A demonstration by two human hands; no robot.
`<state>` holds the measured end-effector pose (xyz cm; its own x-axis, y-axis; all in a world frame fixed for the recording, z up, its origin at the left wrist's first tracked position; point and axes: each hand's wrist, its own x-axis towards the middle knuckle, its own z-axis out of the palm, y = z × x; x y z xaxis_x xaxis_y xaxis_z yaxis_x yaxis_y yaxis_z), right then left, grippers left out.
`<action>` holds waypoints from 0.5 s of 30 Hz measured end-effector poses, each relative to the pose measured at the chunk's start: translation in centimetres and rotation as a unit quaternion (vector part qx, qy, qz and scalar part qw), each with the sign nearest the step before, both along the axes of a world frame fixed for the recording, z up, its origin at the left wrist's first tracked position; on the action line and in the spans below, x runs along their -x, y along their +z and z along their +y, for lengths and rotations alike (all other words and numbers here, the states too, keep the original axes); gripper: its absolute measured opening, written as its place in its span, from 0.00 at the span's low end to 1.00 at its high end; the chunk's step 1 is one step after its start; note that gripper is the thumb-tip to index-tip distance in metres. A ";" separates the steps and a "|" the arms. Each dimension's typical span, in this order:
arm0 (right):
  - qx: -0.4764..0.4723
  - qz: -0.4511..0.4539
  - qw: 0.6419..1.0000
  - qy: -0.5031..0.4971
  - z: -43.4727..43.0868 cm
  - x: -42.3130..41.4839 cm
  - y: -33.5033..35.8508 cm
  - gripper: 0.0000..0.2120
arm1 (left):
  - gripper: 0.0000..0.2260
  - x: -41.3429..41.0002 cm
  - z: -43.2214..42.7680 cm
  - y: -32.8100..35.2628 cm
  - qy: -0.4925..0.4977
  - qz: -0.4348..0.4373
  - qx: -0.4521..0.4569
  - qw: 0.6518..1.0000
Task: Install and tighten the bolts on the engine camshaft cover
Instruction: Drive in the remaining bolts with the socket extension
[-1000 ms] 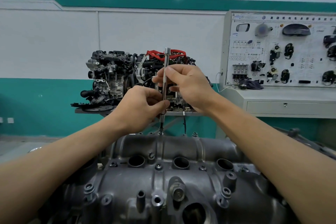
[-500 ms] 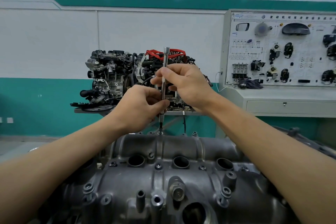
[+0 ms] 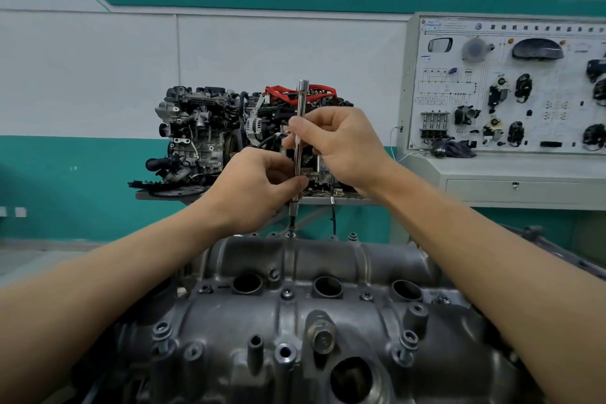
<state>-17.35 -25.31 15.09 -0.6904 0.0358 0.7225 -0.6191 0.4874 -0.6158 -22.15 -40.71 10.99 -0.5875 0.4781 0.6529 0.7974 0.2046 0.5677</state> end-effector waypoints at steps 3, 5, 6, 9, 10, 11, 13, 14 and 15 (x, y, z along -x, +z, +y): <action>0.020 0.024 0.999 -0.024 0.2 0.1 -0.1 0.11 | 0.05 0.1 0.1 0.0 0.000 0.004 0.001 1.000; 0.029 -0.006 1.000 -0.003 0.2 0.0 -0.1 0.11 | 0.05 0.2 0.1 0.0 0.000 0.005 0.001 1.000; 0.029 -0.029 0.999 0.014 0.3 -0.1 0.0 0.12 | 0.05 0.2 0.1 0.0 -0.001 0.005 0.001 1.000; 0.031 -0.070 0.995 0.056 0.3 -0.2 0.1 0.12 | 0.04 0.3 0.0 0.0 0.001 0.005 0.001 1.000; 0.027 -0.062 0.996 0.055 0.3 -0.2 0.1 0.12 | 0.04 0.4 0.0 0.0 0.001 0.005 0.001 1.000; 0.022 -0.045 0.998 0.045 0.2 -0.3 0.0 0.11 | 0.04 0.4 0.0 -0.1 0.002 0.006 0.002 1.000; 0.023 -0.007 1.000 0.018 0.0 -0.3 0.0 0.10 | 0.05 0.3 0.1 -0.1 0.003 0.005 0.005 1.000; 0.031 0.008 0.999 0.007 0.0 -0.3 -0.1 0.10 | 0.05 0.3 0.2 -0.1 0.004 0.004 0.007 1.000; 0.041 0.016 0.999 0.000 0.0 -0.3 -0.1 0.11 | 0.05 0.3 0.2 -0.1 0.005 0.004 0.008 1.000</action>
<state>-17.10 -25.28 15.03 -0.6665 0.0963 0.7392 -0.6391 0.4367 -0.6331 -22.47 -40.54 10.90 -0.5862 0.4834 0.6501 0.8004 0.2215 0.5571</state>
